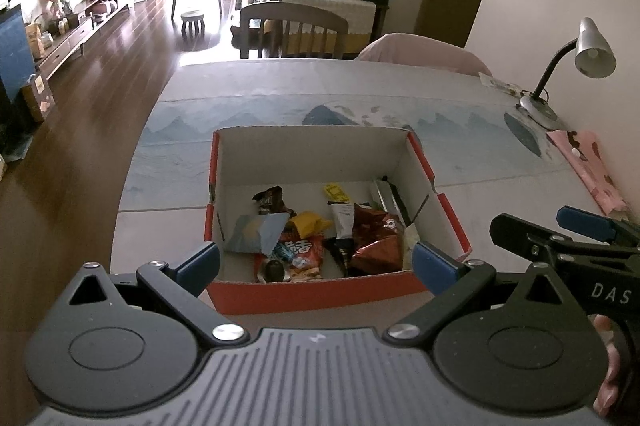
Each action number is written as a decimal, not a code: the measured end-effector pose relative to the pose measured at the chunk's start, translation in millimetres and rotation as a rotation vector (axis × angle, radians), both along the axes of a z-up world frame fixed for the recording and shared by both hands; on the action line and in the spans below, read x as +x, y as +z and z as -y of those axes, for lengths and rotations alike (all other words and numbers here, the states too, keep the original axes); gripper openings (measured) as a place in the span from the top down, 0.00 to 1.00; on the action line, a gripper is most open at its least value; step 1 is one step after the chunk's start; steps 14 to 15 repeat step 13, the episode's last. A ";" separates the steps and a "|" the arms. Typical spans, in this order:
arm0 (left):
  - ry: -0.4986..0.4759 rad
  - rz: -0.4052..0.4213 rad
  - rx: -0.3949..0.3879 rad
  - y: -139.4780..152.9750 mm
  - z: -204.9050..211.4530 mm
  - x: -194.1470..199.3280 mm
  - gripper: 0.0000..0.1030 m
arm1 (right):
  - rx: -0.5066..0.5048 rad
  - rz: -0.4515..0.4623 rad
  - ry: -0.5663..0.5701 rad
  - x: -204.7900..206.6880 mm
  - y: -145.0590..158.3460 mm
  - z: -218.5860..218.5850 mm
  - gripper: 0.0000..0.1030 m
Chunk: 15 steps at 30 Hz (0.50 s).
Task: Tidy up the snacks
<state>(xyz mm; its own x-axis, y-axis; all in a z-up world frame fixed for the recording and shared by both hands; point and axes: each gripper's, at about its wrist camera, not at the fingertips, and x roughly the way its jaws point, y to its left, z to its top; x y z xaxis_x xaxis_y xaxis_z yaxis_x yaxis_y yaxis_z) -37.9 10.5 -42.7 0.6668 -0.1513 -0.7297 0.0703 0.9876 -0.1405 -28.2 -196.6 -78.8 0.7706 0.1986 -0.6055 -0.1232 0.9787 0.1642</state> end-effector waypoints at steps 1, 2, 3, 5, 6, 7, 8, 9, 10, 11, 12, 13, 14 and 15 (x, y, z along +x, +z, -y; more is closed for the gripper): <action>-0.002 -0.001 -0.001 -0.5 0.1 0.5 0.00 | -0.001 -0.001 -0.003 -0.7 -0.2 -1.5 0.00; -0.004 -0.001 -0.001 -0.6 0.1 0.4 0.00 | -0.002 -0.001 -0.005 -1.1 -0.4 -1.7 0.00; -0.007 0.000 0.000 -0.6 0.2 0.3 0.00 | -0.003 -0.001 -0.007 -1.4 -0.7 -1.8 0.00; -0.013 0.003 0.001 -0.2 0.9 1.0 0.00 | -0.004 -0.001 -0.013 -1.8 -1.1 -2.0 0.00; -0.017 0.004 0.003 0.1 1.5 1.3 0.00 | -0.005 0.001 -0.017 -2.1 -0.8 -2.3 0.00; -0.018 0.005 0.005 0.0 2.4 1.7 0.00 | -0.005 0.002 -0.022 -2.6 -0.5 -2.3 0.00; -0.020 0.007 0.006 0.3 2.9 1.7 0.00 | -0.004 0.002 -0.025 -3.1 -0.4 -2.4 0.00; -0.024 0.008 0.005 0.7 3.5 1.8 0.00 | -0.002 0.003 -0.028 -3.2 -0.1 -1.9 0.00; -0.026 0.009 0.006 0.7 4.0 1.8 0.00 | -0.001 0.004 -0.031 -3.4 0.0 -1.5 0.00; -0.026 0.010 0.007 0.7 4.7 2.1 0.00 | -0.001 0.005 -0.032 -4.4 0.0 -2.2 0.00; -0.026 0.010 0.007 0.7 5.3 2.7 0.00 | -0.001 0.007 -0.033 -4.3 0.3 -1.8 0.00; -0.027 0.010 0.007 0.9 6.4 3.1 0.00 | -0.001 0.009 -0.033 -4.9 0.3 -0.8 0.00; -0.027 0.010 0.007 0.9 6.4 3.1 0.00 | -0.001 0.009 -0.033 -4.9 0.3 -0.8 0.00; -0.027 0.010 0.007 0.9 6.4 3.1 0.00 | -0.001 0.009 -0.033 -4.9 0.3 -0.8 0.00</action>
